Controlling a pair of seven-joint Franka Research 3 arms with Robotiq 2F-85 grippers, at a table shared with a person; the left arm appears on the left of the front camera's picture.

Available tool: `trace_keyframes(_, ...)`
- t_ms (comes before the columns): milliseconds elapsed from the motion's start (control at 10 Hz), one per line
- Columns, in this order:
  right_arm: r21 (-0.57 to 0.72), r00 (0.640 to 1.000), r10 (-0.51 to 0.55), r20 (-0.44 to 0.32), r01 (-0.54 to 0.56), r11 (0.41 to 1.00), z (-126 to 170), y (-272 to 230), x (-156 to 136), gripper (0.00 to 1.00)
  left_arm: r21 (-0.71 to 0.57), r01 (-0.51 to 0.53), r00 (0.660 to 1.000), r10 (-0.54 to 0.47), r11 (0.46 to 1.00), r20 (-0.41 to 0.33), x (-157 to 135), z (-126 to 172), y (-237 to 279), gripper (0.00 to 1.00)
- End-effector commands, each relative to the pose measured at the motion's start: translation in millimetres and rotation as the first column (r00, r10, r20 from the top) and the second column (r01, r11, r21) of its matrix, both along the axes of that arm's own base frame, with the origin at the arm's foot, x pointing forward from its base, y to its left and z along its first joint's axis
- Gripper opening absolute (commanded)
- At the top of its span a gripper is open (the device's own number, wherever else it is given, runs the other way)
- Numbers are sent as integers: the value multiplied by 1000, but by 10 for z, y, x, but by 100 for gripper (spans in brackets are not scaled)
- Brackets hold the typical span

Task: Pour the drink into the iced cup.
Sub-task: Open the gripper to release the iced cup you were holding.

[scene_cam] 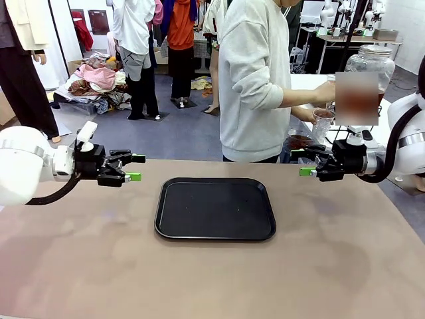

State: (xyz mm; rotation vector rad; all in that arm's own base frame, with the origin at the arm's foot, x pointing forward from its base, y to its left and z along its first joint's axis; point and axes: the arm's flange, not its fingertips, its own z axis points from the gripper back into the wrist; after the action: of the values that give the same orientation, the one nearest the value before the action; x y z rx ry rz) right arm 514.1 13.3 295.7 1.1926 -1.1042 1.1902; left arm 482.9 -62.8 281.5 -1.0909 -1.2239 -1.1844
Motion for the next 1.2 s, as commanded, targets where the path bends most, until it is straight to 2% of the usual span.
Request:
trace_keyframes(0, -1, 1000, 1, 1, -1, 1000, 30, 4, 15, 100, -1, 1, 1000, -1, 1000, -6, 13, 16, -7, 100)
trace_keyframes(1100, -1, 1000, 1, 1, -1, 1000, 30, 4, 15, 100, -1, 1, 1000, -1, 1000, -6, 13, 16, -7, 100)
